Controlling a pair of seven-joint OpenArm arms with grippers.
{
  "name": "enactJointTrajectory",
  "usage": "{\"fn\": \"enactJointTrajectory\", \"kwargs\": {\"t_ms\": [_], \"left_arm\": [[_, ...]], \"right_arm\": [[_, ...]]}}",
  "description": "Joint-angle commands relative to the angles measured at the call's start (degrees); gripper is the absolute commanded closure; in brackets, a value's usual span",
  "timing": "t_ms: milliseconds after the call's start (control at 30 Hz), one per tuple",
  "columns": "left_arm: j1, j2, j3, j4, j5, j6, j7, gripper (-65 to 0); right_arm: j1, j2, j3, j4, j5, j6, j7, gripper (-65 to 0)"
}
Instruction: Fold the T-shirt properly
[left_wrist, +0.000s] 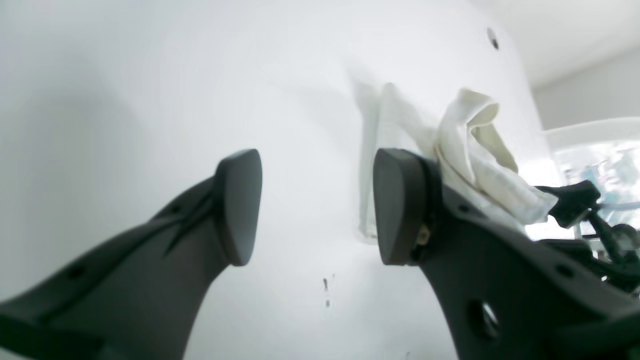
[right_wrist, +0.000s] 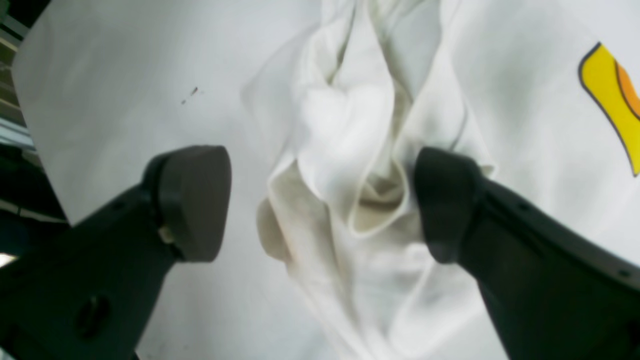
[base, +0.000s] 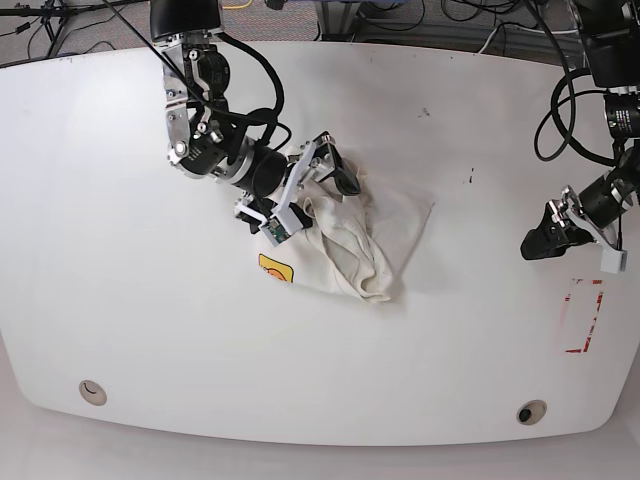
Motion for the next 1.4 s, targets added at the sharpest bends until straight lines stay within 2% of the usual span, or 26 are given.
{"fn": "enactJointTrajectory", "kwargs": {"t_ms": [0,100,200,367,467,633,733,900,1033,1267,1367], "left_arm": [[0.02,-1.50,-1.23,0.96,-1.43,-2.81,-0.85,-33.3],[1.60,-1.67,-2.72,1.05,-1.43,-4.66,-0.85,-33.2],[2.57,-1.67,-3.95,1.05,-1.43,-5.01,-0.85,-33.2],[4.06,-1.67,-5.10,1.05,-1.43,-5.10,-0.85,-33.2],[4.76,-1.67,-5.54,1.05,-1.43,-5.10,-0.85,-33.2],[5.38,-1.67,-5.71,1.05,-1.43,-5.10,-0.85,-33.2],[5.38,-1.67,-5.71,1.05,-1.43,-5.10,-0.85,-33.2],[5.64,-1.67,-5.71,1.05,-1.43,-5.10,-0.85,-33.2],[5.64,-1.67,-5.54,1.05,-1.34,-5.10,-0.85,-33.2],[5.64,-1.58,-5.45,0.79,-1.17,-5.10,-0.85,-33.2],[5.73,-1.50,-5.45,0.61,-1.08,-5.10,-0.85,-33.2]], "right_arm": [[2.08,-2.19,-1.79,0.06,1.81,0.52,1.43,-54.5],[4.36,-3.95,-4.08,-2.05,1.81,0.43,1.43,-54.5],[6.74,-5.88,-6.19,-5.74,1.46,0.43,2.57,-53.3],[11.13,-8.69,-10.59,-11.11,-1.97,0.43,6.53,-43.4],[14.30,-10.45,-12.43,-13.74,-3.64,0.43,6.97,-40.0],[18.43,-11.16,-14.72,-15.50,-5.58,0.43,6.97,-39.6],[19.05,-10.63,-14.89,-13.22,-7.34,0.43,6.97,-39.3],[18.17,-5.97,-15.16,-5.31,-13.49,0.43,6.79,-39.3],[14.47,-3.42,-15.24,0.94,-18.94,0.43,3.98,-39.5],[8.58,-0.61,-20.17,5.33,-29.14,0.43,2.75,-39.5],[6.39,-0.52,-21.84,5.42,-33.36,0.43,2.75,-39.5]]}}
